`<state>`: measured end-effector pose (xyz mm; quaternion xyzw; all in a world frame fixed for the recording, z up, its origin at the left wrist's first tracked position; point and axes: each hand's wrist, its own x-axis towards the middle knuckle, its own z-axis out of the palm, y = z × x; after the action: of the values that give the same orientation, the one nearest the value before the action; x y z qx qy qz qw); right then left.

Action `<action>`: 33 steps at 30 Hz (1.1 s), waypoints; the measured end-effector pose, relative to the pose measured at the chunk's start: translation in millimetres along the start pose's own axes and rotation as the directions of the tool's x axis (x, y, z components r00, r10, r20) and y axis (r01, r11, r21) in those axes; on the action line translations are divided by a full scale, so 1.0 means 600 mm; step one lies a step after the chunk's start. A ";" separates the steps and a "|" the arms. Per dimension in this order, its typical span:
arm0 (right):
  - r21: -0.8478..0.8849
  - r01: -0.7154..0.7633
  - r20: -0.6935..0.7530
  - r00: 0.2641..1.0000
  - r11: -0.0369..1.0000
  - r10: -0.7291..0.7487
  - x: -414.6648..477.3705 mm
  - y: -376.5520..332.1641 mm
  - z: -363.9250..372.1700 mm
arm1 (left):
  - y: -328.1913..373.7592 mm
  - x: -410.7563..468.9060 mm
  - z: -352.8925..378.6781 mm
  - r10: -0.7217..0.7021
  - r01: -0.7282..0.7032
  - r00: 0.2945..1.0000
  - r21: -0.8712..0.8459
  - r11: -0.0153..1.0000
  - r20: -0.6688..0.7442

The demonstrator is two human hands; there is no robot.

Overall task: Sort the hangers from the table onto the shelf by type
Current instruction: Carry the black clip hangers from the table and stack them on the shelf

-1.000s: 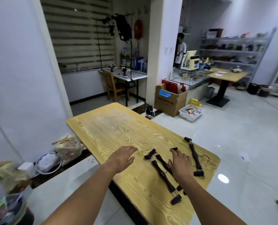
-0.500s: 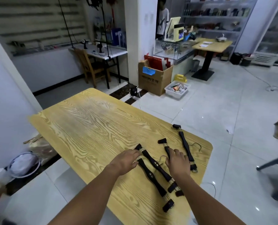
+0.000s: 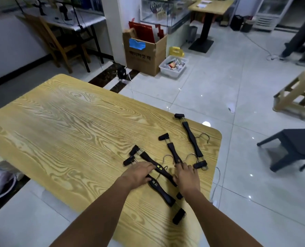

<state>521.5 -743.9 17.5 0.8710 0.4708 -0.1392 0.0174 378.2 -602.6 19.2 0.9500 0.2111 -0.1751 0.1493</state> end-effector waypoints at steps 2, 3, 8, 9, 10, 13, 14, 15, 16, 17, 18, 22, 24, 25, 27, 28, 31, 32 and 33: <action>-0.005 -0.014 0.012 1.000 1.000 0.014 0.000 0.001 0.011 | -0.004 0.012 0.008 0.028 -0.029 0.999 0.023 0.999 0.047; -0.011 -0.014 0.013 1.000 1.000 0.014 0.001 0.002 0.016 | -0.006 0.017 0.012 0.041 -0.044 0.997 0.034 0.998 0.071; -0.042 -0.056 -0.024 0.998 0.998 0.055 0.010 -0.005 0.024 | -0.019 0.043 0.022 0.112 -0.125 0.983 0.078 0.989 0.147; -0.039 -0.074 -0.055 0.996 0.996 0.072 0.011 -0.004 0.032 | -0.018 0.046 0.024 0.127 -0.142 0.980 0.089 0.986 0.156; -0.024 -0.079 -0.047 0.996 0.997 0.078 0.011 -0.003 0.040 | -0.017 0.049 0.025 0.136 -0.153 0.977 0.098 0.983 0.164; 0.000 -0.066 -0.067 0.996 0.998 0.066 0.008 0.000 0.053 | -0.012 0.055 0.027 0.166 -0.194 0.967 0.133 0.972 0.192; -0.008 -0.063 -0.068 0.996 0.998 0.062 0.009 0.001 0.055 | -0.013 0.058 0.028 0.180 -0.213 0.962 0.153 0.965 0.204; -0.028 -0.052 -0.070 0.996 0.998 0.050 0.010 0.001 0.056 | -0.013 0.059 0.029 0.190 -0.229 0.958 0.172 0.958 0.216; -0.043 -0.038 -0.083 0.996 0.998 0.035 0.012 0.001 0.056 | -0.013 0.060 0.028 0.194 -0.238 0.955 0.184 0.954 0.226; -0.044 -0.030 -0.092 0.995 0.999 0.026 0.013 -0.001 0.054 | -0.013 0.061 0.027 0.198 -0.244 0.952 0.189 0.951 0.234; -0.051 -0.023 -0.094 0.995 0.998 0.018 0.015 -0.002 0.052 | -0.013 0.062 0.026 0.203 -0.251 0.949 0.191 0.949 0.239; -0.022 0.033 0.034 0.999 0.999 -0.033 0.018 -0.006 0.058 | -0.011 0.062 0.022 0.221 -0.269 0.945 0.185 0.945 0.243; -0.036 0.028 0.046 0.999 0.999 -0.026 0.023 -0.006 0.070 | -0.010 0.062 0.021 0.226 -0.273 0.944 0.181 0.945 0.242; -0.037 0.018 0.054 0.998 0.999 -0.016 0.025 -0.008 0.071 | -0.009 0.061 0.021 0.229 -0.276 0.943 0.182 0.944 0.241; -0.024 0.007 0.063 0.998 1.000 -0.006 0.028 -0.012 0.070 | -0.008 0.059 0.021 0.231 -0.279 0.942 0.185 0.942 0.242; -0.023 0.007 0.061 0.998 1.000 -0.006 0.030 -0.014 0.071 | -0.008 0.059 0.022 0.230 -0.278 0.943 0.185 0.943 0.242; 0.014 -0.010 0.061 0.998 1.000 0.009 0.030 -0.016 0.069 | -0.008 0.056 0.025 0.233 -0.277 0.944 0.177 0.944 0.233; 0.051 -0.022 0.062 0.998 0.998 0.019 0.029 -0.017 0.066 | -0.008 0.056 0.026 0.235 -0.277 0.945 0.176 0.945 0.227; 0.085 -0.032 0.067 0.997 0.996 0.026 0.027 -0.019 0.062 | -0.009 0.055 0.026 0.235 -0.276 0.946 0.177 0.945 0.222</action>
<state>512.3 -730.5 -21.4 0.8726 0.4508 -0.1878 -0.0026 399.3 -592.3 -9.0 0.9576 0.0504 -0.2684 0.0923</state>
